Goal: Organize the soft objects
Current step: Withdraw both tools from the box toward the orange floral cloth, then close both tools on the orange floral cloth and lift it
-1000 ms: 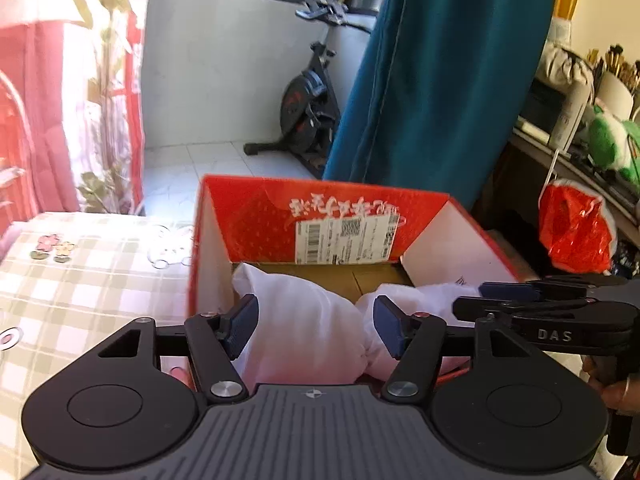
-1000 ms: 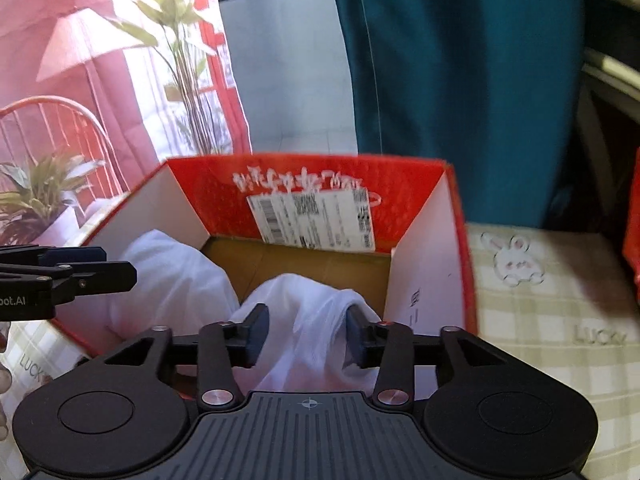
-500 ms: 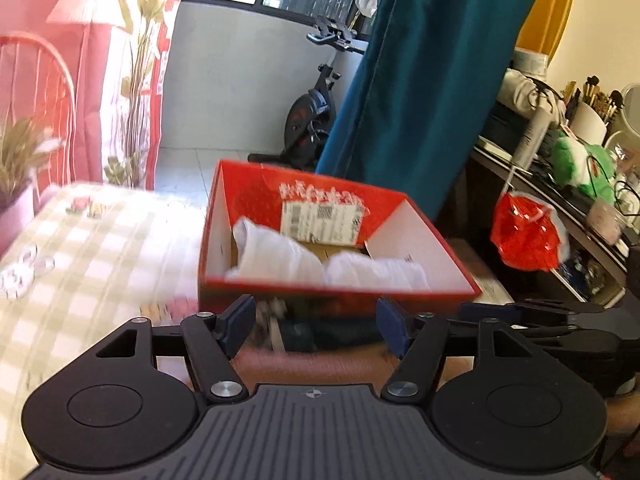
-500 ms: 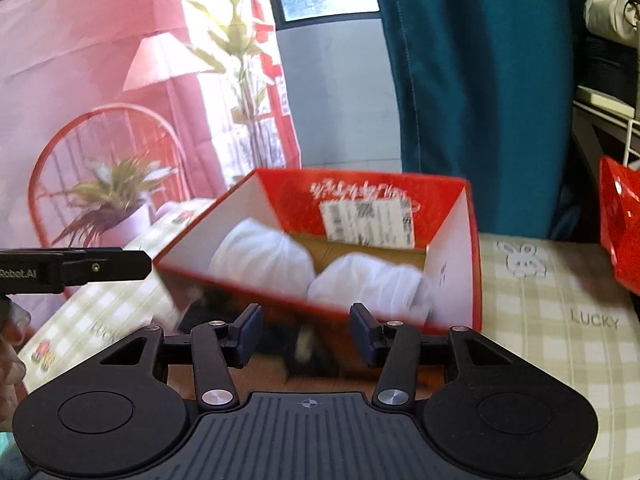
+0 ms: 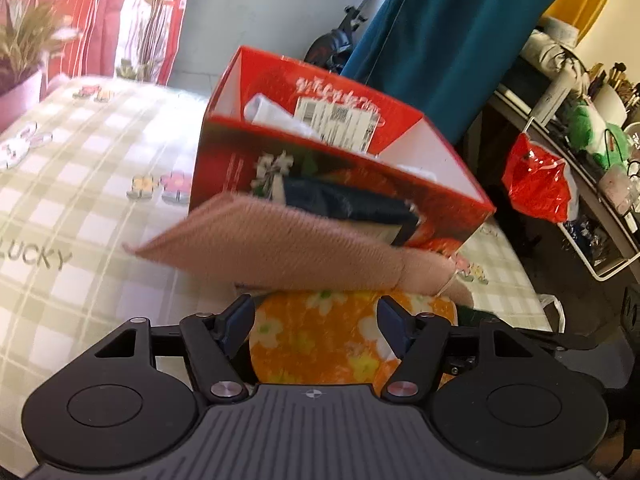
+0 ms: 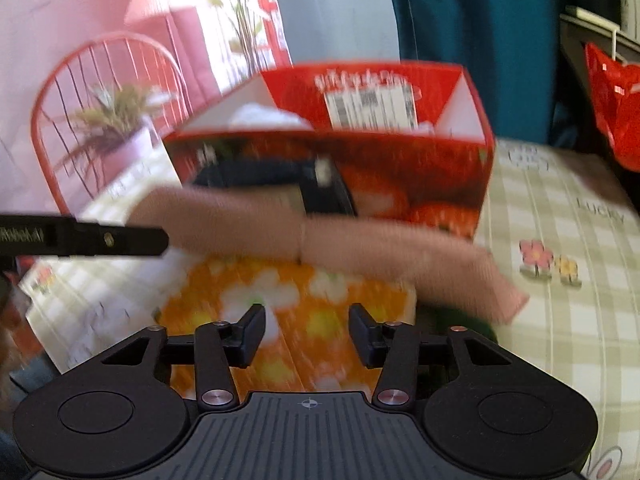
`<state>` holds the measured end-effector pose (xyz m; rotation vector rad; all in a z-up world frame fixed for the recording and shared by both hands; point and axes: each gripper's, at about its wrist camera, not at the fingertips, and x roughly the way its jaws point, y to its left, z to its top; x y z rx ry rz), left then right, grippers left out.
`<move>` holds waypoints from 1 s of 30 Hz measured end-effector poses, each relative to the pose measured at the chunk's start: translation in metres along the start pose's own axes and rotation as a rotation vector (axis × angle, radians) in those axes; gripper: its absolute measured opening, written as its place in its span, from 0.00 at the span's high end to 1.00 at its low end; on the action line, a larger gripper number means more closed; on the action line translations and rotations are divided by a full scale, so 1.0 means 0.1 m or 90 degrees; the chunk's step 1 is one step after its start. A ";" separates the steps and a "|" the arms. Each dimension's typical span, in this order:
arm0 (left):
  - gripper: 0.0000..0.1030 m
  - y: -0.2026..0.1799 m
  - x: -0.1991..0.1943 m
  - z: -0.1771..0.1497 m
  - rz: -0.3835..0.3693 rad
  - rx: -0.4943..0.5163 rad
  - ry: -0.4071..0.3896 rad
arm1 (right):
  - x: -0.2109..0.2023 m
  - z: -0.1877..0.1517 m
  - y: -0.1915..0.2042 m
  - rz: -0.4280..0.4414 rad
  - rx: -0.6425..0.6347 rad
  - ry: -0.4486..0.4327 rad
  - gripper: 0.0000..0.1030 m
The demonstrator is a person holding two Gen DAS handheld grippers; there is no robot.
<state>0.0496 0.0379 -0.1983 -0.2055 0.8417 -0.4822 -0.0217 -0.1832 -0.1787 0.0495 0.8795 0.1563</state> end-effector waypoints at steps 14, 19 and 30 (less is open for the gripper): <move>0.32 0.19 0.25 -0.19 0.004 -0.051 0.043 | 0.16 -0.16 -0.23 0.030 0.072 0.008 0.54; 0.29 0.34 0.31 -0.22 -0.001 -0.085 0.046 | 0.17 -0.17 -0.23 0.031 0.073 0.006 0.54; 0.68 0.31 0.32 -0.27 -0.046 -0.085 0.033 | 0.18 -0.17 -0.22 0.031 0.075 0.006 0.53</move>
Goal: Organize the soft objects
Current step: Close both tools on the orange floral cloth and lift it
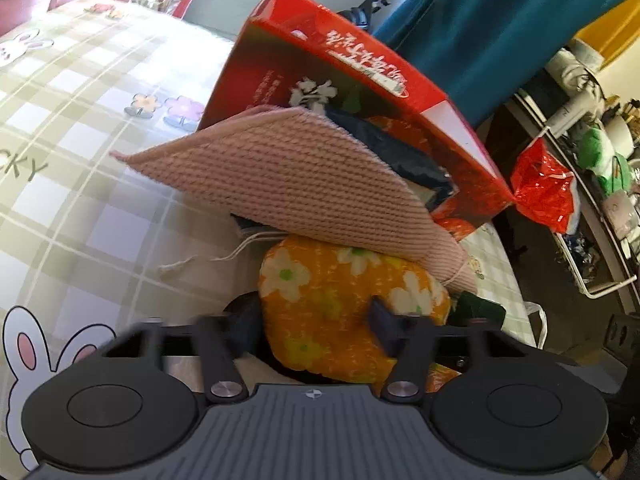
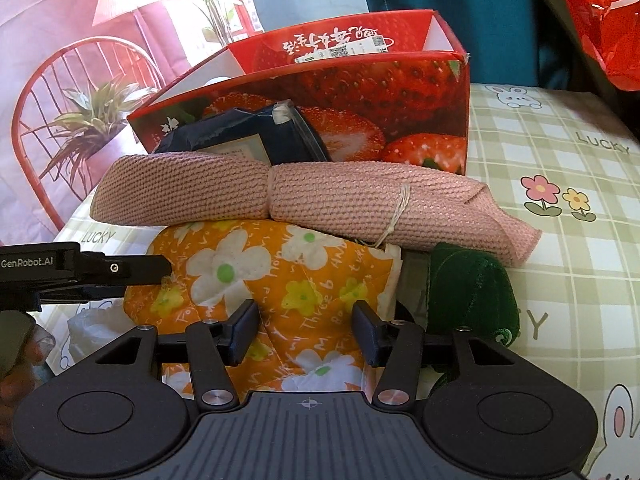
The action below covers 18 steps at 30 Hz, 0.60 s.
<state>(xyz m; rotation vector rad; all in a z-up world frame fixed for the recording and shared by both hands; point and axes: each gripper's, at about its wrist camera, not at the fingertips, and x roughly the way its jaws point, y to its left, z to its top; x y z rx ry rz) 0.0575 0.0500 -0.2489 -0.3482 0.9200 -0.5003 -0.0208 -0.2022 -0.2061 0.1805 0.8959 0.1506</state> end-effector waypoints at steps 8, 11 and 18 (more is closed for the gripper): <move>0.82 -0.17 -0.10 0.00 0.056 0.087 -0.043 | -0.02 0.02 0.06 -0.014 -0.017 -0.003 0.49; 0.82 -0.11 -0.10 0.02 0.062 0.066 -0.035 | -0.04 0.03 0.08 -0.021 -0.017 -0.004 0.43; 0.82 -0.02 -0.03 -0.02 0.061 0.050 -0.015 | -0.03 0.02 0.01 -0.019 0.014 0.001 0.34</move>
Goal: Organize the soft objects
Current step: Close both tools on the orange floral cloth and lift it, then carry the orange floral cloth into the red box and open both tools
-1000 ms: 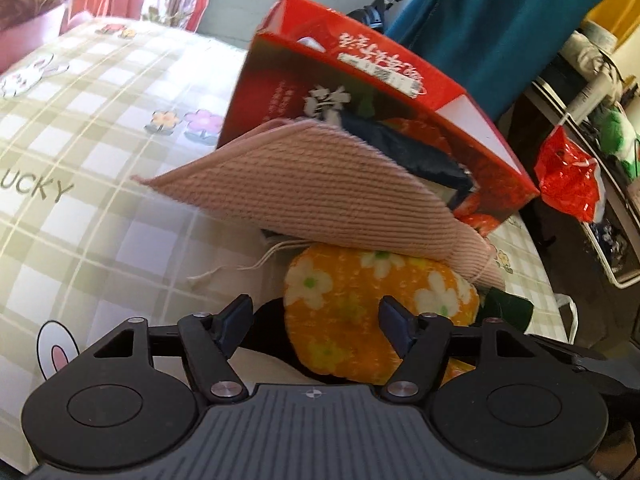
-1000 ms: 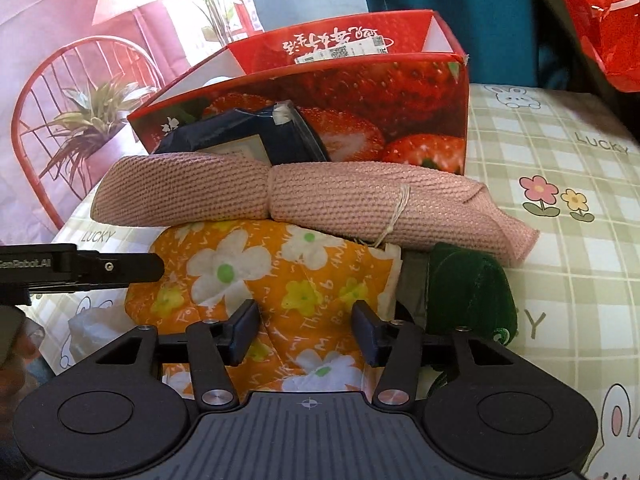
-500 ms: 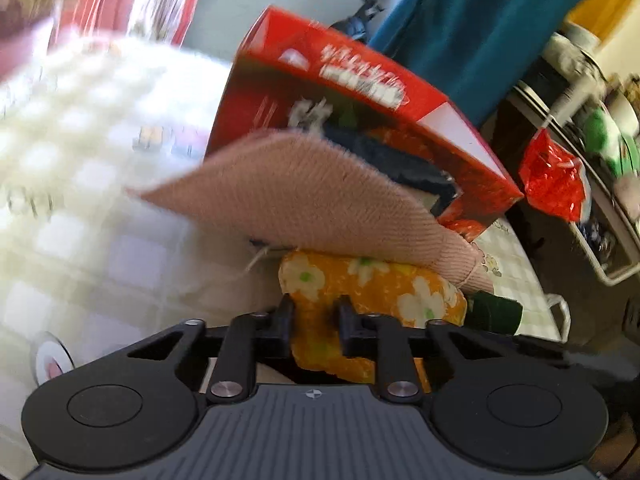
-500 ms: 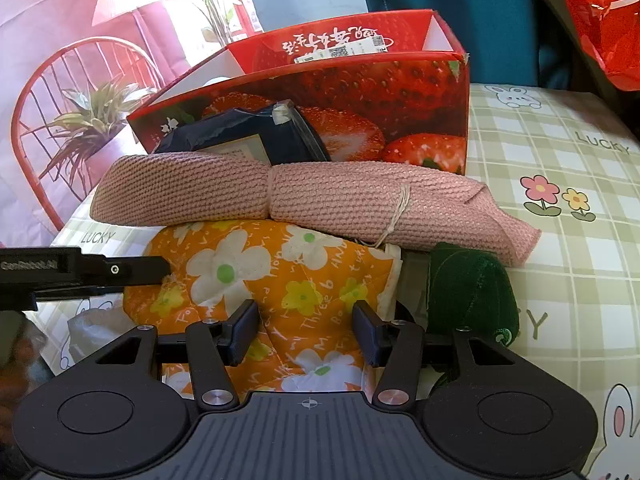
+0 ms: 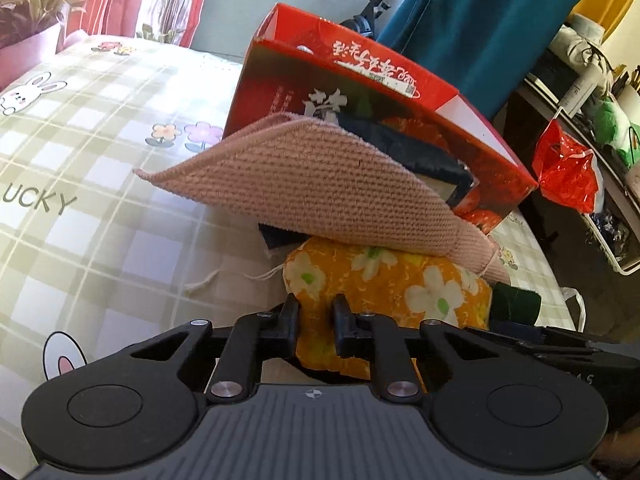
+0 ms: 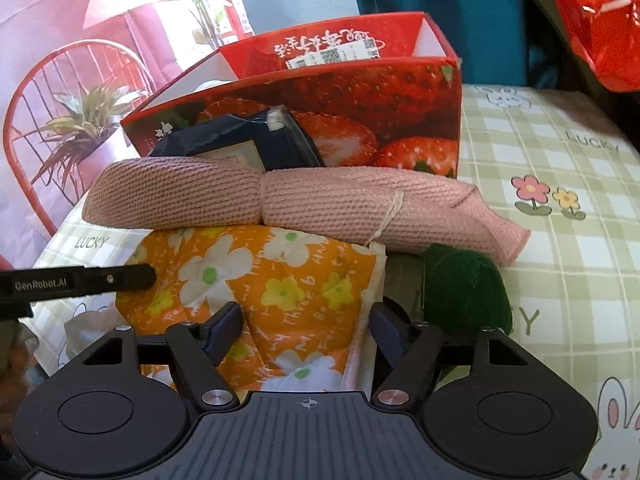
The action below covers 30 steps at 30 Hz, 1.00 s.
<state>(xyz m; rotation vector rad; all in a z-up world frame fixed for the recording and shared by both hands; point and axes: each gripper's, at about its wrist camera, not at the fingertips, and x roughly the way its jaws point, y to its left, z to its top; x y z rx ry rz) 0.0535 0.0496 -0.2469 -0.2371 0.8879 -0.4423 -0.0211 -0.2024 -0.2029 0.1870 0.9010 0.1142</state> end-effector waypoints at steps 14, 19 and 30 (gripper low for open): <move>0.88 -0.14 -0.19 0.05 -0.019 0.036 -0.040 | -0.11 0.07 0.03 0.037 0.008 -0.015 0.73; 0.88 -0.27 -0.38 0.14 -0.038 0.061 -0.072 | -0.35 0.23 0.11 0.050 -0.028 -0.052 0.81; 0.88 -0.11 -0.42 0.22 -0.122 -0.081 -0.030 | -0.71 0.55 0.11 0.082 -0.039 -0.095 0.84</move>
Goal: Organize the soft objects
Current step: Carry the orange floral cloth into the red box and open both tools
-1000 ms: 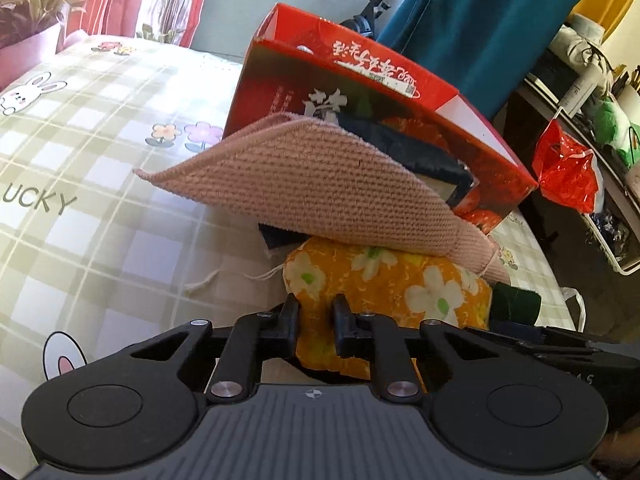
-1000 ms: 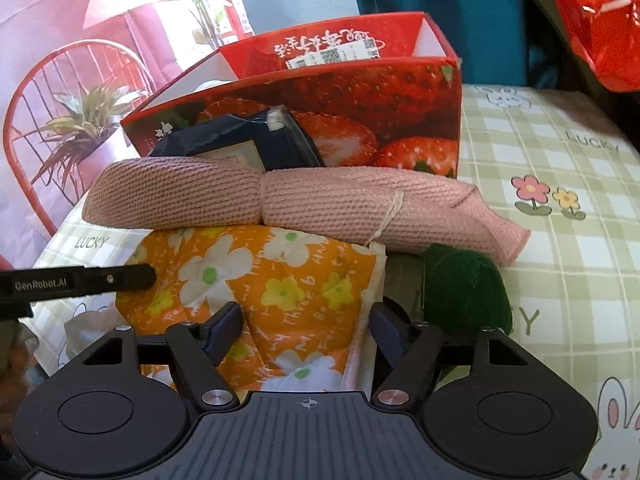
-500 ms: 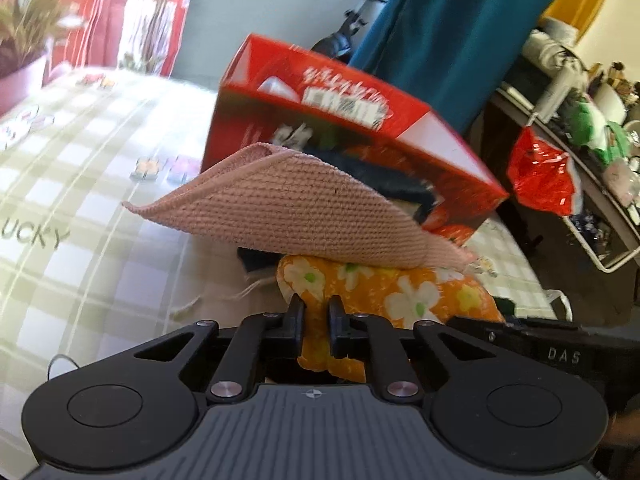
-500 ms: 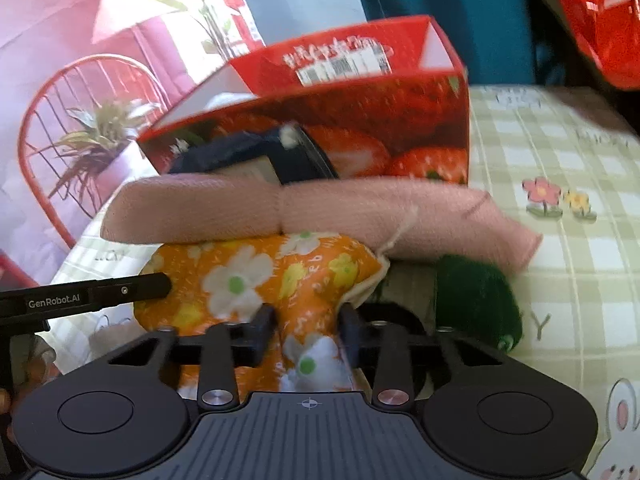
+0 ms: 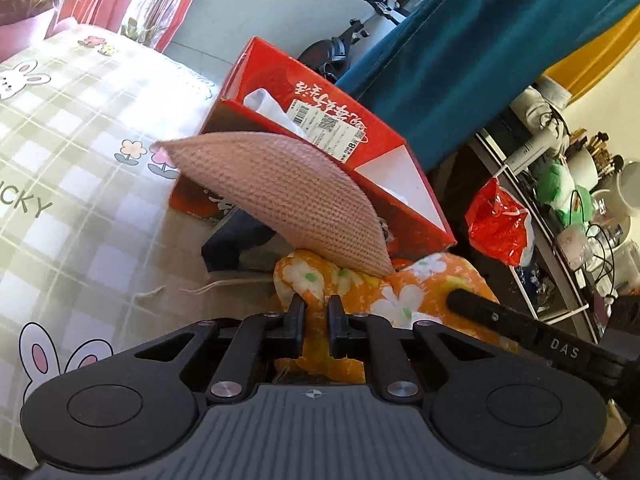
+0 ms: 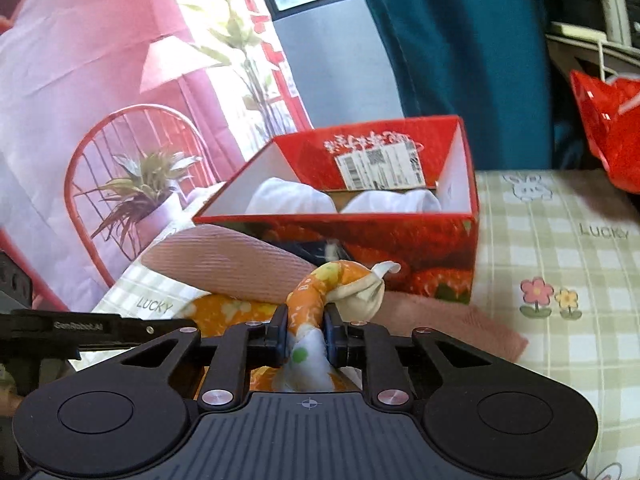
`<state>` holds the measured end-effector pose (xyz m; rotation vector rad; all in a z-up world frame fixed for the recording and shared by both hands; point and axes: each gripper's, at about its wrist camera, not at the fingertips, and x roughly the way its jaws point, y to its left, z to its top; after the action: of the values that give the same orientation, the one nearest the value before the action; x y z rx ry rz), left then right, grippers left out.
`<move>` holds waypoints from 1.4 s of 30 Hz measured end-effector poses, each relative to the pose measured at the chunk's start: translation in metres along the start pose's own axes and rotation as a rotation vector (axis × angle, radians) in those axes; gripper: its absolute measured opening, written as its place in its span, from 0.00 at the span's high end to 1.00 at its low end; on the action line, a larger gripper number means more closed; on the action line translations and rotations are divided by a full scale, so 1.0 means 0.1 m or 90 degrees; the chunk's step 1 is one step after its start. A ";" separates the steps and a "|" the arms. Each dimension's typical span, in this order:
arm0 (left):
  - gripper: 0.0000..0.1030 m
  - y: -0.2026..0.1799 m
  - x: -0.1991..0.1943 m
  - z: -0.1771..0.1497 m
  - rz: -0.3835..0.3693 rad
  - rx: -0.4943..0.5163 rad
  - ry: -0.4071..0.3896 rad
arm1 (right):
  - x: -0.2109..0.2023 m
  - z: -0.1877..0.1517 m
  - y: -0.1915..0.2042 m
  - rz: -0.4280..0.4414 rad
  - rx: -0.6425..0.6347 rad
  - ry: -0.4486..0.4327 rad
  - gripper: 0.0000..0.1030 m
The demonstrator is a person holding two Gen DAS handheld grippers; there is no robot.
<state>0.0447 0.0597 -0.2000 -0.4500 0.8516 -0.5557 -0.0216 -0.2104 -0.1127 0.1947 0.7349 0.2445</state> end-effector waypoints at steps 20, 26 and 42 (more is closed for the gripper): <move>0.88 -0.39 -0.43 0.76 -0.005 0.132 -0.151 | -0.01 0.52 0.23 0.040 -0.100 -0.030 0.86; 0.88 -0.50 -0.10 1.20 0.034 0.171 -0.171 | 0.25 0.80 0.21 0.028 -0.137 -0.031 0.89; 0.60 -0.30 0.96 1.88 0.133 0.176 -0.143 | 1.68 1.48 -0.34 -0.058 -0.053 -0.013 0.90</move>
<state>0.2379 0.0054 -0.1282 -0.1631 0.5873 -0.4126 0.2052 -0.2081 -0.1212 0.0835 0.7103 0.1856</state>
